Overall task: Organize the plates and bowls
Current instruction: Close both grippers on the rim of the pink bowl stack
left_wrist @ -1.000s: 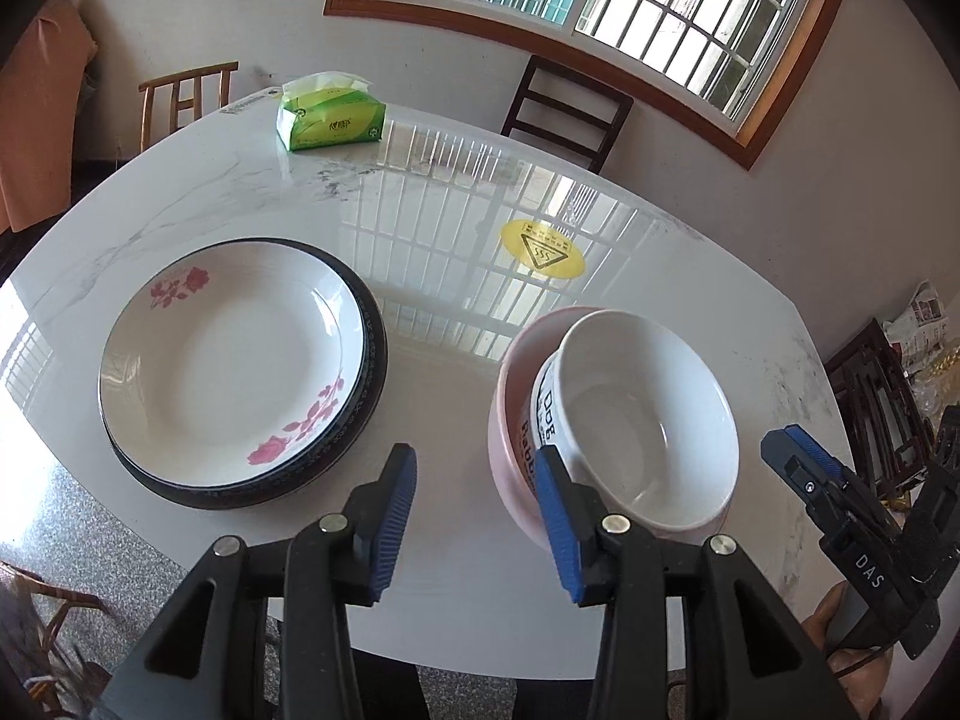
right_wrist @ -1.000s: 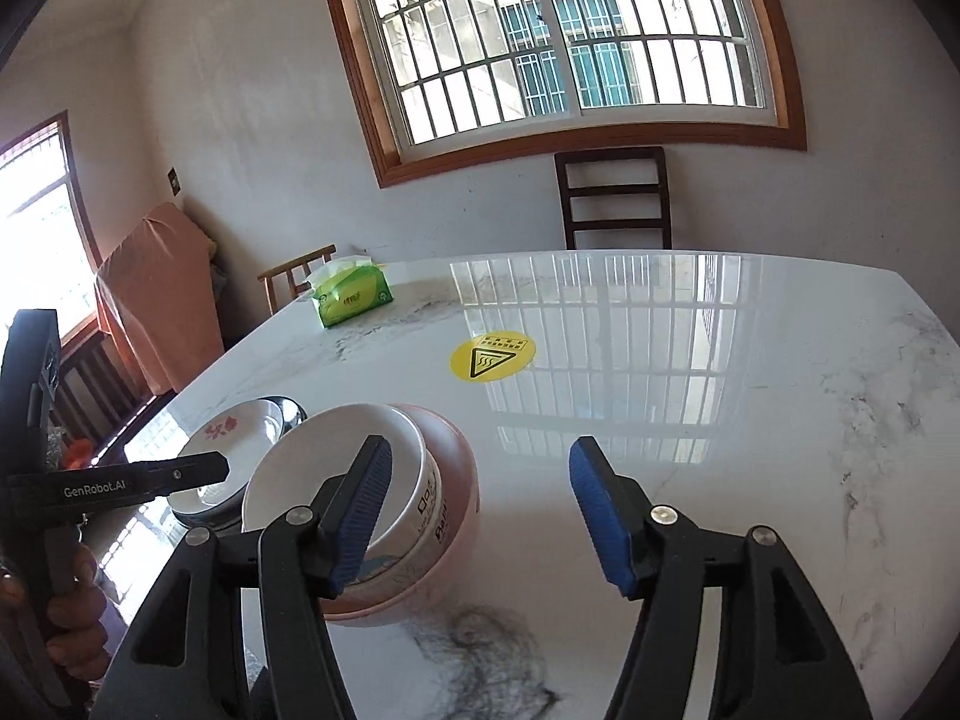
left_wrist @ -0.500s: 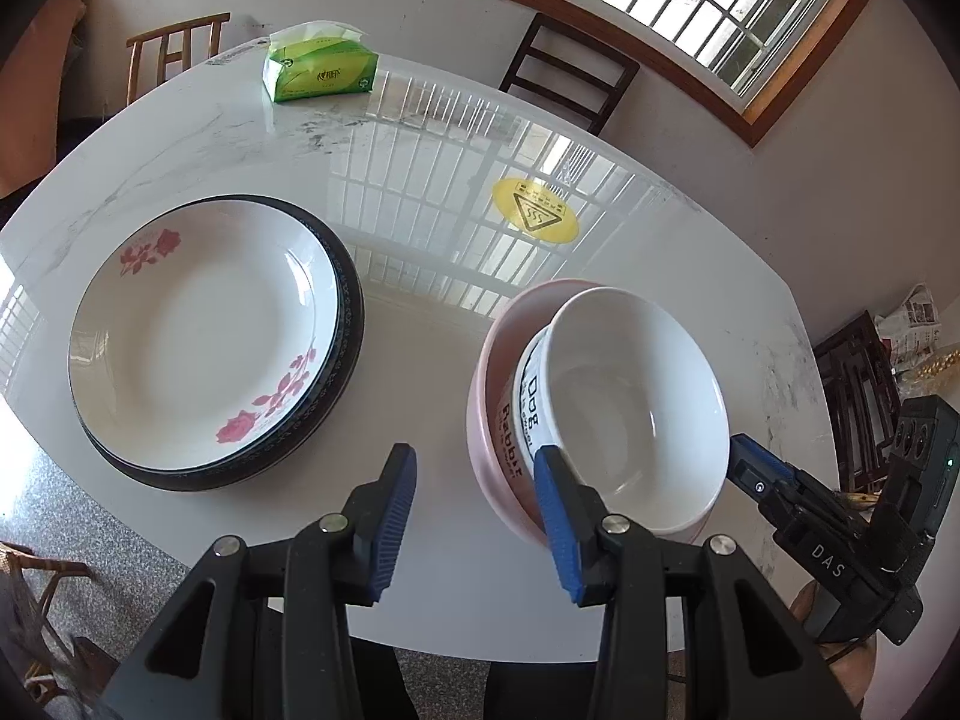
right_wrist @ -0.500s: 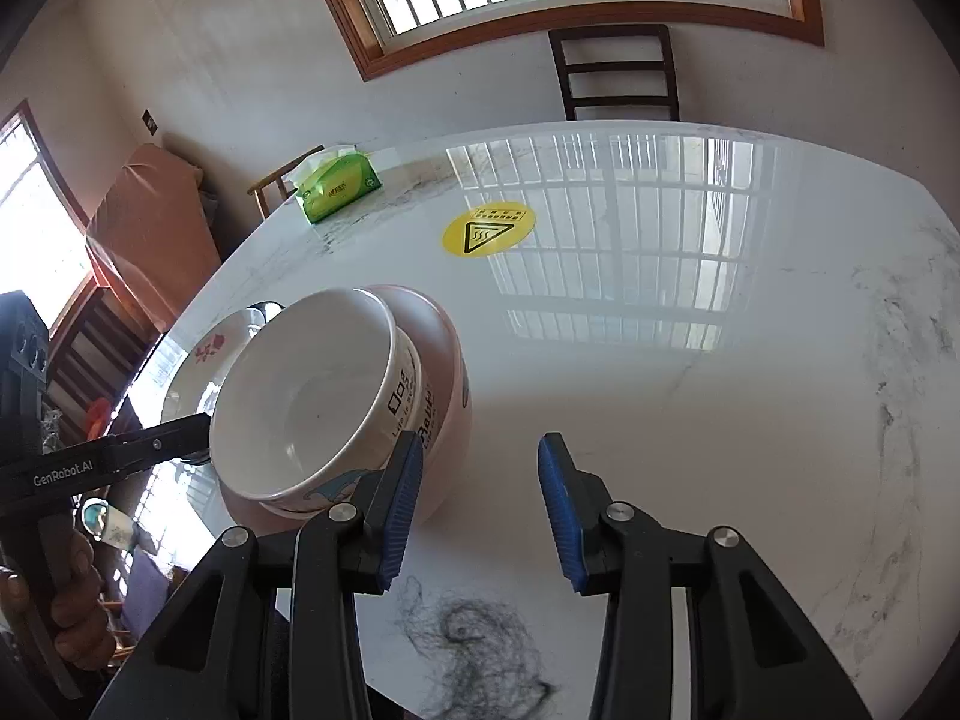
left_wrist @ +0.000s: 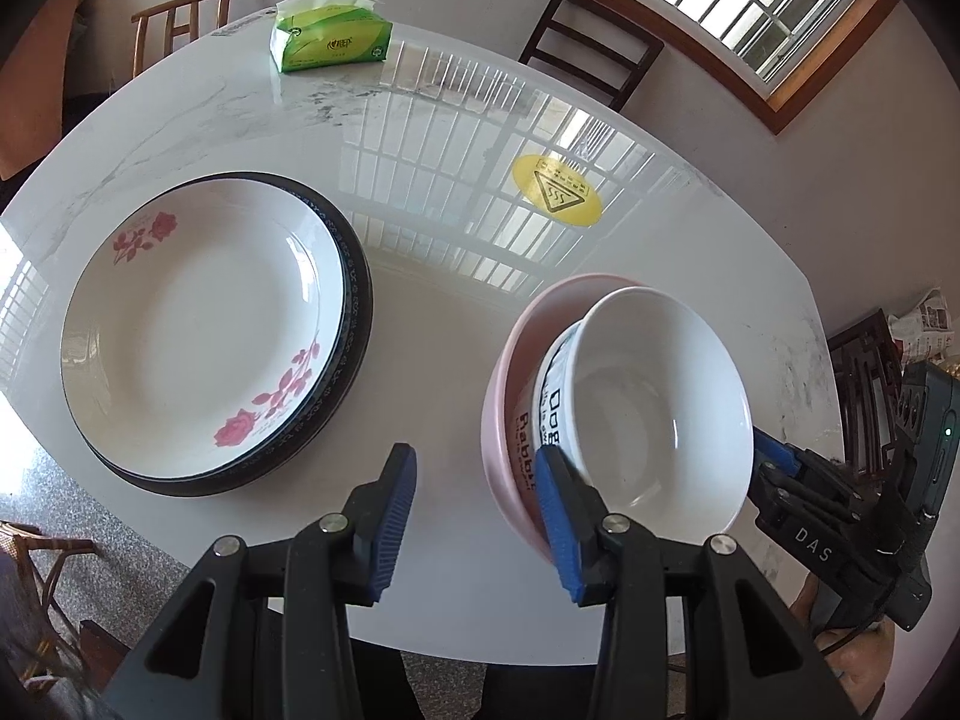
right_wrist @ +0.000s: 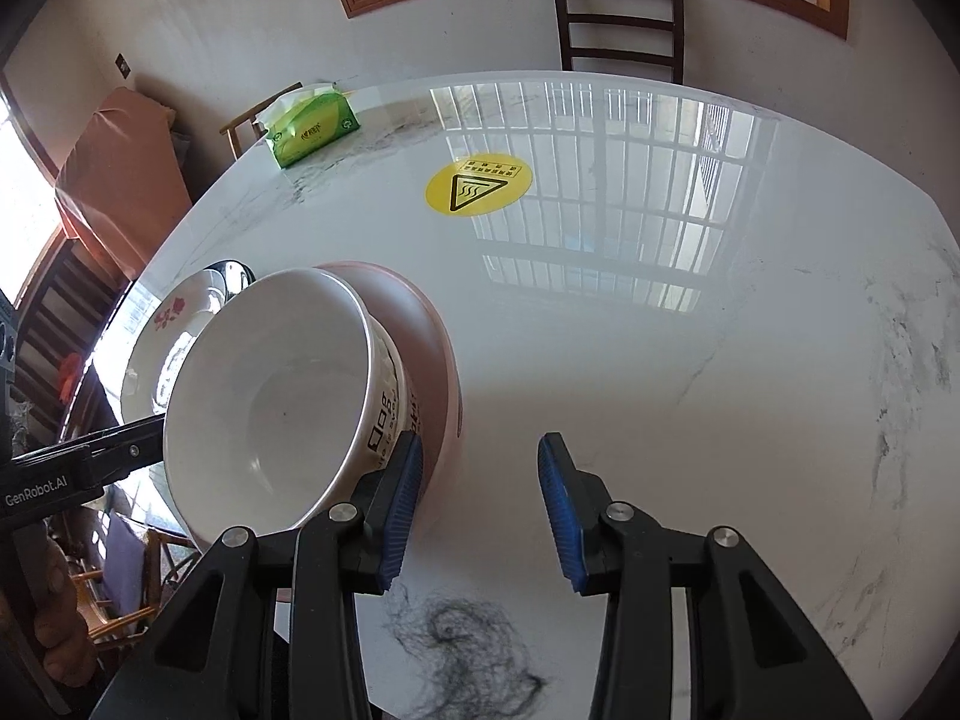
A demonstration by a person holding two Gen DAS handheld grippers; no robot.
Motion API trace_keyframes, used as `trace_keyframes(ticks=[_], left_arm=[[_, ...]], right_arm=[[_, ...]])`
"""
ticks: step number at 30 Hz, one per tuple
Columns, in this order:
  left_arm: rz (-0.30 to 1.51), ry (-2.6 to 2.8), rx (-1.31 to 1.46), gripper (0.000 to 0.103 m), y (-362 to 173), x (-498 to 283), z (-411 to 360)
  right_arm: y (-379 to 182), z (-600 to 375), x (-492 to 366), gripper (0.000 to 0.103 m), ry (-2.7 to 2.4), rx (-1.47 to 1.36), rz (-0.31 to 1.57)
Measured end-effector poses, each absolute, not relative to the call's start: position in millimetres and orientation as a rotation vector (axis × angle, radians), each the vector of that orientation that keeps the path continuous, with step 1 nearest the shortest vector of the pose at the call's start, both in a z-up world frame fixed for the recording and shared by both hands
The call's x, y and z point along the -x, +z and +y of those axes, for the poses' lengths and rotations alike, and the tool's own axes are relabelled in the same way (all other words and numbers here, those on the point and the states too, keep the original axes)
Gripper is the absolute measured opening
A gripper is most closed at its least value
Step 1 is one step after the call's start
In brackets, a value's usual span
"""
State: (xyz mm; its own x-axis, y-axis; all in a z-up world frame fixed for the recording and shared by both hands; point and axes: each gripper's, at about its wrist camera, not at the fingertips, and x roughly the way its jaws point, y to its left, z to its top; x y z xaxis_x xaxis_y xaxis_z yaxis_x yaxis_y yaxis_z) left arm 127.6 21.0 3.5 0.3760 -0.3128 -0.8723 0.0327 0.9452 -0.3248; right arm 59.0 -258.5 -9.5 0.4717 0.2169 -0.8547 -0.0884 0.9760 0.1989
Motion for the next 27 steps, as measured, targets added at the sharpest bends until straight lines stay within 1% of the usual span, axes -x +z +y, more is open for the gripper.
trace_keyframes(ticks=[1,3,5,7,13,14,16,17,18,27], left_arm=[[1.172,-0.219,0.269,0.042,4,-128,21],[1.175,-0.194,0.251,0.045,5,-130,20],[1.194,-0.137,0.221,0.058,5,-132,19],[1.245,-0.119,0.195,0.06,1,-136,18],[1.23,-0.088,0.151,0.06,4,-136,14],[1.233,-0.083,0.149,0.058,4,-136,13],[1.247,-0.092,0.177,0.052,2,-136,13],[1.258,-0.104,0.204,0.047,1,-136,14],[1.27,-0.114,0.227,0.045,0,-135,15],[1.267,-0.116,0.374,0.045,-7,-129,30]], right_arm=[[-10,-258,-60,0.038,0.187,-0.128,1.072],[-11,-257,-65,0.039,0.191,-0.104,1.09],[-13,-256,-69,0.042,0.192,-0.09,1.106],[-14,-258,-73,0.046,0.194,-0.087,1.122],[-15,-259,-81,0.052,0.211,-0.058,1.166],[-15,-258,-83,0.053,0.212,-0.053,1.171],[-16,-258,-84,0.054,0.216,-0.049,1.182],[-16,-257,-84,0.054,0.216,-0.047,1.186],[-17,-257,-85,0.054,0.216,-0.048,1.192],[-20,-260,-89,0.054,0.231,-0.082,1.213]])
